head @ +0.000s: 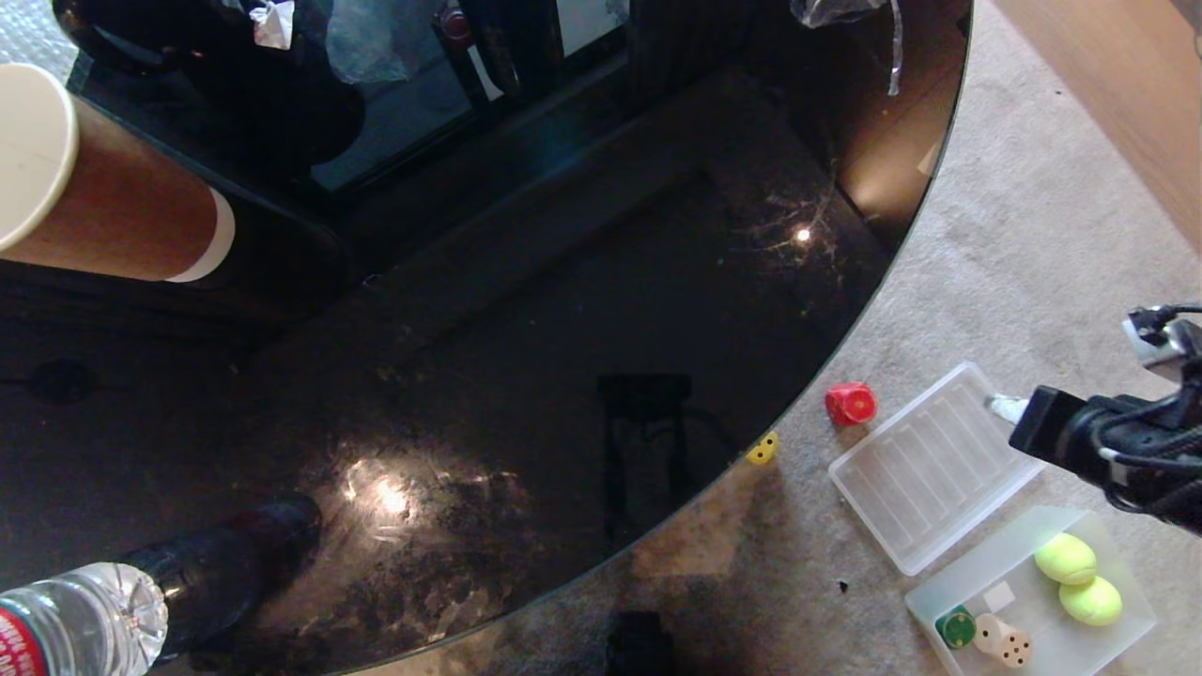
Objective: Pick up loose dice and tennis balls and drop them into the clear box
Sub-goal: Pick up toys out of the box
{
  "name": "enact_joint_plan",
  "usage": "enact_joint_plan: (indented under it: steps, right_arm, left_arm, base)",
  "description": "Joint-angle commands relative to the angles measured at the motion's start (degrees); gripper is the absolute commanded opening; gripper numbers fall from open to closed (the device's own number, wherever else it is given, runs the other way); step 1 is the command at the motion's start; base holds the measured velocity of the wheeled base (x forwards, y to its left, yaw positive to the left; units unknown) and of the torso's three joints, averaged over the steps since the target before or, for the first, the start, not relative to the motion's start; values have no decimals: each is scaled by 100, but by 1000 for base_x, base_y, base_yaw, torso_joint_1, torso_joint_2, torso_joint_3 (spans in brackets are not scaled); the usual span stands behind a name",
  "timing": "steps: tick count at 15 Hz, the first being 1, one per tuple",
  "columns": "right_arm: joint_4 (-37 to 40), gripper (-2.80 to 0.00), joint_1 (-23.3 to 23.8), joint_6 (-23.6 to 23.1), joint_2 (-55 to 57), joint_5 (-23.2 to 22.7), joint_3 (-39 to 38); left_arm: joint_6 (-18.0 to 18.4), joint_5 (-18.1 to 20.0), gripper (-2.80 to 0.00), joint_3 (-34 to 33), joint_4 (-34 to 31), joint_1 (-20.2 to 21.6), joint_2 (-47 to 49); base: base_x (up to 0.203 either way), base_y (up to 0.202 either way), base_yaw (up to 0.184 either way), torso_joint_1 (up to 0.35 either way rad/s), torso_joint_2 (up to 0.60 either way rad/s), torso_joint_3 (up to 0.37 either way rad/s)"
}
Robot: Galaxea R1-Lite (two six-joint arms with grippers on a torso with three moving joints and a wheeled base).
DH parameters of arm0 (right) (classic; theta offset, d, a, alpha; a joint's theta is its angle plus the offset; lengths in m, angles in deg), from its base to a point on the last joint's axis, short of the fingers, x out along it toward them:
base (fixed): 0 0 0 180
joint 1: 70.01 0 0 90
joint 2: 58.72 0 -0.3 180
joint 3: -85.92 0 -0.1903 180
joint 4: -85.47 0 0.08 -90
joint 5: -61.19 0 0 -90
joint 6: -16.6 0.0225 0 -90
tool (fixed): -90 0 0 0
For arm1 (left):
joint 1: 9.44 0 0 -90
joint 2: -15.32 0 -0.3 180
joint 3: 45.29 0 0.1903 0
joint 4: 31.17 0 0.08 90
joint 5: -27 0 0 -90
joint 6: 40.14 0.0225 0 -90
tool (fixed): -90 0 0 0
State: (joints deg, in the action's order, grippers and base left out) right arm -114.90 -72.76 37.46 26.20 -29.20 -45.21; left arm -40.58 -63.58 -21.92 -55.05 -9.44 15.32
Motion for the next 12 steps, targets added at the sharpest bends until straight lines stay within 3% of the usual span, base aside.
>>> enact_joint_plan:
  steps: [1,6,7,12]
  right_arm:
    - [-1229,-280,-12,-14,1573,-12,100]
    - [-2644,-280,-16,-96,2983,-262,446]
    - [-2743,0,-16,-239,3216,-288,517]
    - [-2825,0,17,-342,3508,-461,575]
  left_arm:
    - [0,-3,-280,0,-1,0,0]
    - [0,-3,-280,0,-1,0,0]
    - [0,-3,-280,-9,-1,0,0]
    - [0,-3,-280,0,-1,0,0]
  base:
    - [0,0,0,0,0,0]
    - [0,0,0,0,0,0]
    - [0,0,0,0,0,0]
    - [0,0,0,0,0,0]
